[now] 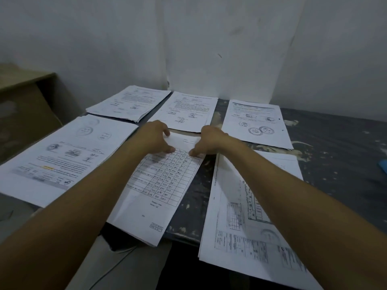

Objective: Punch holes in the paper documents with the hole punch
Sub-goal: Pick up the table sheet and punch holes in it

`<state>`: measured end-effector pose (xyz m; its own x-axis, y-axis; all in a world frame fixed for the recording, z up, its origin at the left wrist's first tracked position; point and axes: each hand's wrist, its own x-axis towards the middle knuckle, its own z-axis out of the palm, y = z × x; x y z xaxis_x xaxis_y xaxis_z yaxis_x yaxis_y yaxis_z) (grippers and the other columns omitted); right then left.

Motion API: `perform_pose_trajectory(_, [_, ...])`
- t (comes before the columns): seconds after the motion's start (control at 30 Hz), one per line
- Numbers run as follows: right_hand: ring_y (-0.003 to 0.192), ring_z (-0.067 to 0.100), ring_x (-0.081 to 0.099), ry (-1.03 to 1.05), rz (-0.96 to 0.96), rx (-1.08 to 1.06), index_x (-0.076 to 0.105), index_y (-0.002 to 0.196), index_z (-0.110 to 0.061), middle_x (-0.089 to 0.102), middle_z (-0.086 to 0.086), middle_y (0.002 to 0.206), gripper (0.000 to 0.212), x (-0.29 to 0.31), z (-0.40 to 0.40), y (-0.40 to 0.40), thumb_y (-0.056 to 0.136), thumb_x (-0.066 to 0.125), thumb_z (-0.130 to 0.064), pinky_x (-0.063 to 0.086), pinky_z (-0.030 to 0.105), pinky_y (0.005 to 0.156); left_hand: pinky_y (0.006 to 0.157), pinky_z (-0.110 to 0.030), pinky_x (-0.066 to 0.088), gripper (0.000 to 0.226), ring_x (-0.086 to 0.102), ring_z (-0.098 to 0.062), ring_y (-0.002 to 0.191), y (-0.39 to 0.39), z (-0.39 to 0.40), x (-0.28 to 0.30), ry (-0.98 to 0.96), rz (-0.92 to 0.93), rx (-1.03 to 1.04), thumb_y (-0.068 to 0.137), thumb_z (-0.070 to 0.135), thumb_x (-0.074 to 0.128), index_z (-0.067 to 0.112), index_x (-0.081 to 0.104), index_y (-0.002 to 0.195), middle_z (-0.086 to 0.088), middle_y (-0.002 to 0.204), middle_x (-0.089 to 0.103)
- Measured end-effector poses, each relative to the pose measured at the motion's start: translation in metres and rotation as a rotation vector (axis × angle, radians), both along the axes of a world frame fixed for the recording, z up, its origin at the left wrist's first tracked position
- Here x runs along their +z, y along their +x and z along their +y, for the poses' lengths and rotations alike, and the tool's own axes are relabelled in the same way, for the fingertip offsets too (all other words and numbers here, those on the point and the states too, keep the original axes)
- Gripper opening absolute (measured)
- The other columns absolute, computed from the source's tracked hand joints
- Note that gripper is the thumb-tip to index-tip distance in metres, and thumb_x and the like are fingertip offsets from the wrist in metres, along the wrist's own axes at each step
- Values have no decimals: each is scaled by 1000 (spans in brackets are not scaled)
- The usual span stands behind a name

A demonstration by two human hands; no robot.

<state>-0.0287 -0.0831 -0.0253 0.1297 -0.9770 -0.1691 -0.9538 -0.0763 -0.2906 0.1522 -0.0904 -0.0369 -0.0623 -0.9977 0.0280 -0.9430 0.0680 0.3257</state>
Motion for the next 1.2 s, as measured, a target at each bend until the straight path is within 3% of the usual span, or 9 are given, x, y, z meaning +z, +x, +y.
perform_pose_trajectory(0.17, [93,20,57,-36,-62,4,53,107,-12,61,4,108,50,5,0,7,74,86,-30,55,32,81,101,-36,41,84,49,-25,128,9,-1,-4,16,6,90,64,56,85,18,55,133,-4,142,51])
perform_pose_trajectory(0.27, [95,20,55,-92,-206,-32,54,119,-8,59,4,111,53,6,2,8,75,83,-14,55,33,85,97,-34,42,90,51,-25,125,11,1,-2,7,18,100,64,59,84,16,51,136,-5,140,53])
perform_pose_trajectory(0.37, [102,22,61,-16,-636,-141,52,124,-7,58,4,106,64,14,5,1,70,84,1,57,39,91,93,-36,45,101,52,-28,123,14,3,1,6,96,109,59,59,86,16,43,140,-6,141,52])
perform_pose_trajectory(0.5, [92,32,73,131,-1118,-241,57,122,1,72,17,109,54,30,4,-24,73,77,14,62,47,74,107,-46,43,114,46,-31,133,18,2,18,12,437,212,55,54,91,16,33,147,-8,151,44])
perform_pose_trajectory(0.63, [86,34,75,121,-1255,-256,63,111,4,75,20,99,34,40,2,-49,79,71,14,62,43,70,102,-42,39,94,44,-31,132,10,1,42,38,606,281,69,45,86,11,43,145,-8,148,45])
perform_pose_trajectory(0.73, [91,33,74,37,-1300,-287,63,115,6,74,19,104,39,49,-3,-67,77,73,14,62,44,75,86,-37,46,61,59,-25,105,8,-3,55,58,674,254,72,37,86,7,64,120,-4,119,65])
perform_pose_trajectory(0.87, [91,29,74,-54,-1413,-338,62,119,7,74,17,105,46,67,-4,-93,75,76,11,62,37,72,79,-39,59,27,75,-22,83,-2,-8,64,80,886,122,80,22,81,10,71,102,-5,96,77])
perform_pose_trajectory(1.07, [90,28,73,-173,-1581,-361,68,99,7,77,13,94,23,86,7,-132,79,77,2,60,41,85,74,-39,62,18,75,-20,82,-60,-15,83,-153,1101,33,88,17,74,10,67,103,-3,94,76])
perform_pose_trajectory(1.2, [96,30,73,-244,-1472,-324,68,113,3,75,14,106,34,95,20,-160,80,77,-2,61,44,82,70,-28,61,28,74,-14,85,-100,-18,103,-251,1158,-65,89,18,73,9,64,114,-1,101,74])
